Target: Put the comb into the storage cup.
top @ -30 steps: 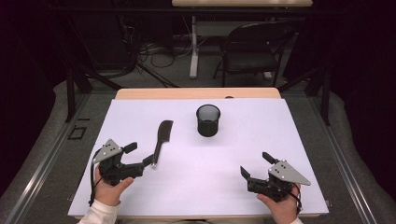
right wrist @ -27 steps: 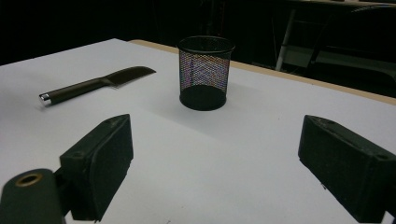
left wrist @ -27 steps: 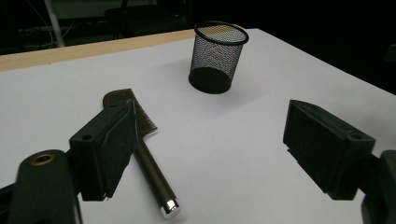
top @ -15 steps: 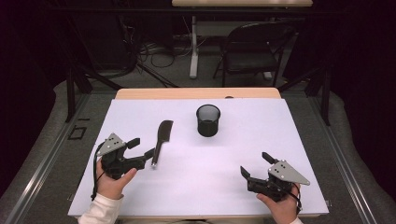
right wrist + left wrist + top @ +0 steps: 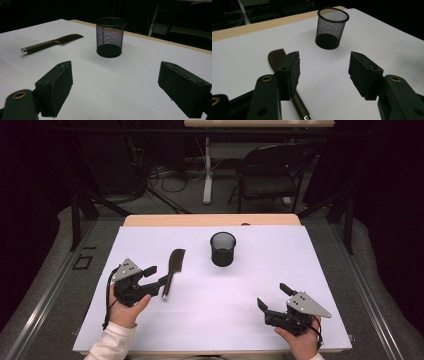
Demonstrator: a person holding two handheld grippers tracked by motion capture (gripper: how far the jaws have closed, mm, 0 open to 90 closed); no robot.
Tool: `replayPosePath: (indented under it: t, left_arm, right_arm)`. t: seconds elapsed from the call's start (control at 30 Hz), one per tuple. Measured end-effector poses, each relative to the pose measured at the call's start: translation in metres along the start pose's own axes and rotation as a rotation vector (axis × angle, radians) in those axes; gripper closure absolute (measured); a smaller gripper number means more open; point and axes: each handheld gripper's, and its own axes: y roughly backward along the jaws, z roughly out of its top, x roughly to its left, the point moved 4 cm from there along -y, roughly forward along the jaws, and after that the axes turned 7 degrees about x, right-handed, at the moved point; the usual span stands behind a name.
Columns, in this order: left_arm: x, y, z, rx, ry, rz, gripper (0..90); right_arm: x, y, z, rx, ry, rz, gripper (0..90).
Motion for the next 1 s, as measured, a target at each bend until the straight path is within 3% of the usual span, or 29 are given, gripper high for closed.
replayPosePath:
  t: [0.57,1.0]
  left_arm:
    - [0.008,-0.013,0.005,0.02,0.047,0.032,45.1]
    - [0.012,-0.028,0.003,0.044,0.055,0.044,55.2]
  right_arm:
    - [0.0,-0.001,-0.001,-0.001,-0.001,0.005,14.0]
    - [0.0,-0.002,-0.002,0.014,0.004,0.01,14.0]
